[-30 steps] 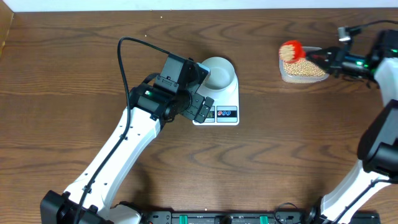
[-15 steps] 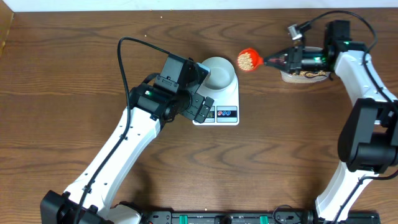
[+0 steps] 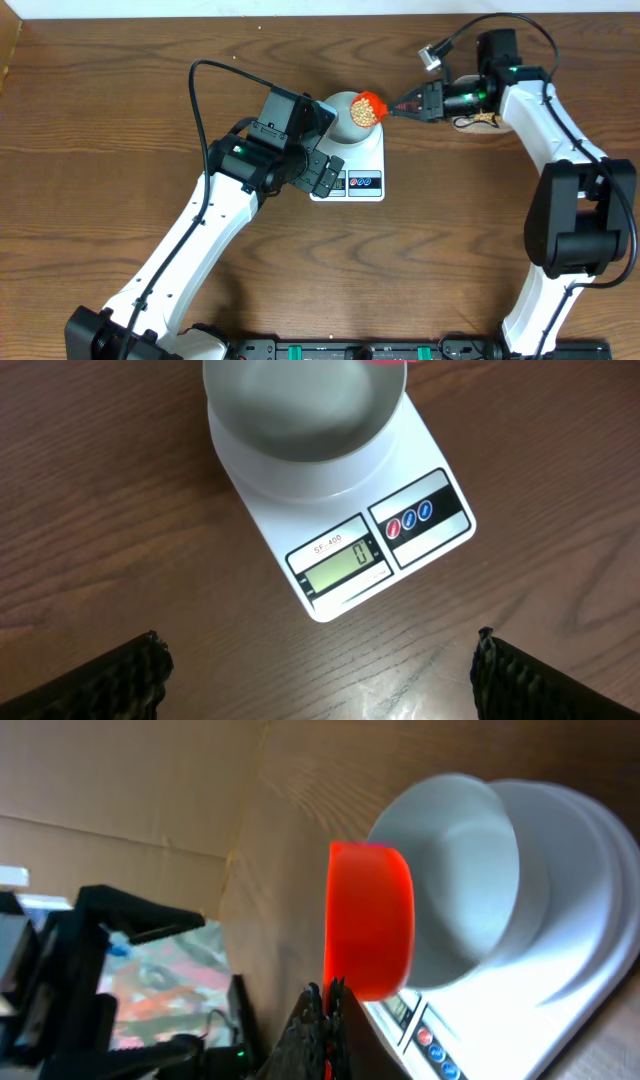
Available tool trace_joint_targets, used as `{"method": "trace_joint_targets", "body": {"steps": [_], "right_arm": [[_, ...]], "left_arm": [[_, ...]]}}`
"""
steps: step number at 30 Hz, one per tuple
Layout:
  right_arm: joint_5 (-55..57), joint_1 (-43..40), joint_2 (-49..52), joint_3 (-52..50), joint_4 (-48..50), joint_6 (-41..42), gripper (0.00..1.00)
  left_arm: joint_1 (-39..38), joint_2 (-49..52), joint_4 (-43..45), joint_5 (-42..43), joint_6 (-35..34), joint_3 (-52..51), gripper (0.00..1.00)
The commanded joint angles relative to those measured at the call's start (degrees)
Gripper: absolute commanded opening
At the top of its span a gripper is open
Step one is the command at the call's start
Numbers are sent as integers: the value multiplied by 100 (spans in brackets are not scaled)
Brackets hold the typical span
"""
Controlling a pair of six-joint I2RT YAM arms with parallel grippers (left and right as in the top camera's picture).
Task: Scoop item into bowl and weigh 50g on scale
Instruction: 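Carry the scoop left over the bowl on the scale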
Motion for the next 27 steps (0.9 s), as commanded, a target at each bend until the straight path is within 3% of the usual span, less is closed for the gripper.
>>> {"method": "trace_joint_targets", "body": {"steps": [1,8,27], "right_arm": [[317,140,13,0,203,297,1],[1213,514,13,0,315,385,1],[2068,756,-52,4,645,535,1]], "left_arm": [[20,35,-15,9,35,4,98],[22,35,-15,9,35,4,98],[22,35,-15,9,35,4,98]]}}
